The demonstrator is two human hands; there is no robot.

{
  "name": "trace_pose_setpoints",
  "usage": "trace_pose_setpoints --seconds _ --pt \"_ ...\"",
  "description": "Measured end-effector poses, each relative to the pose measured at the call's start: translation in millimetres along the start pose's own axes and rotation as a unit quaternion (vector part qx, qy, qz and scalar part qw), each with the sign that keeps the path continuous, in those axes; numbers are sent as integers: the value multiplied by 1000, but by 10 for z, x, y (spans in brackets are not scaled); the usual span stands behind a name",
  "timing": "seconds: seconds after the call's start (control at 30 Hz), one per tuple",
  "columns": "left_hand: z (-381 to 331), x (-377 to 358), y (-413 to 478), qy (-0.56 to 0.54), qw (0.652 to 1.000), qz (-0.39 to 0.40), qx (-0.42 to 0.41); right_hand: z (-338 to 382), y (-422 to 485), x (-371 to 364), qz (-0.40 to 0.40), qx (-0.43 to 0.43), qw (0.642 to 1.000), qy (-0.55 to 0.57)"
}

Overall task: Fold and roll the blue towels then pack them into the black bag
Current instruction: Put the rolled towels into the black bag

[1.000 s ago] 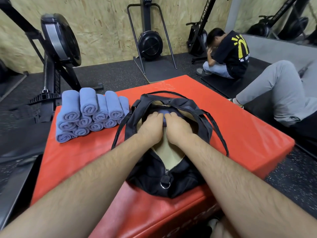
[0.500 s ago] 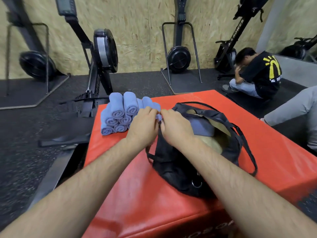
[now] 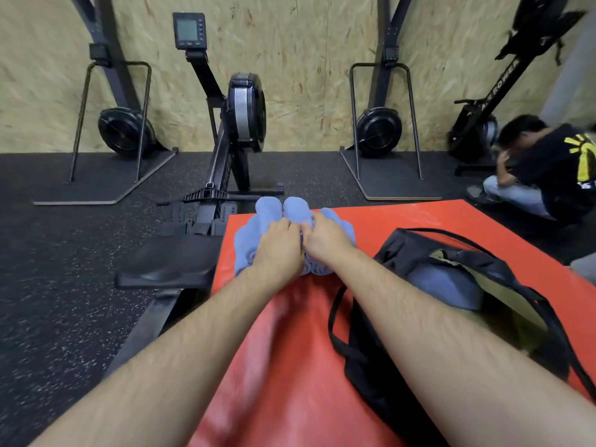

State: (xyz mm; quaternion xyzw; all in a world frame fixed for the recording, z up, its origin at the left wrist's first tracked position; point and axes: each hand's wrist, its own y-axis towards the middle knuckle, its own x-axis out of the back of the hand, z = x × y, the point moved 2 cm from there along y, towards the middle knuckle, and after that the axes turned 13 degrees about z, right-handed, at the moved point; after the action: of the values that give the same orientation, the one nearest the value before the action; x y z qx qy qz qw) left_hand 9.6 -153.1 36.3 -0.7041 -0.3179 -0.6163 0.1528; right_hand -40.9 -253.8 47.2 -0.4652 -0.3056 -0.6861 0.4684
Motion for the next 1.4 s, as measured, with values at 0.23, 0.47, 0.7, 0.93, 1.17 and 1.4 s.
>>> trace_pose_setpoints --seconds 0.23,0.47,0.7,0.93,1.17,1.4 --pt "106 -50 75 -105 994 1 35 -98 178 -70 -30 -73 972 220" --pt "-349 17 -84 -302 951 3 68 -365 -560 46 -108 -48 940 321" --pt "-1070 49 -482 -551 831 73 12 -788 -1608 206 -106 -28 924 367" --pt "-1652 34 -676 -333 908 208 -146 -1340 -2271 743 -97 39 984 -141" --pt "-1969 -386 -529 -95 938 275 -187 -1809 -2245 488 49 -65 984 -157" --pt "-2150 -872 -227 43 945 274 -176 -2043 -1871 79 73 -120 963 -229"
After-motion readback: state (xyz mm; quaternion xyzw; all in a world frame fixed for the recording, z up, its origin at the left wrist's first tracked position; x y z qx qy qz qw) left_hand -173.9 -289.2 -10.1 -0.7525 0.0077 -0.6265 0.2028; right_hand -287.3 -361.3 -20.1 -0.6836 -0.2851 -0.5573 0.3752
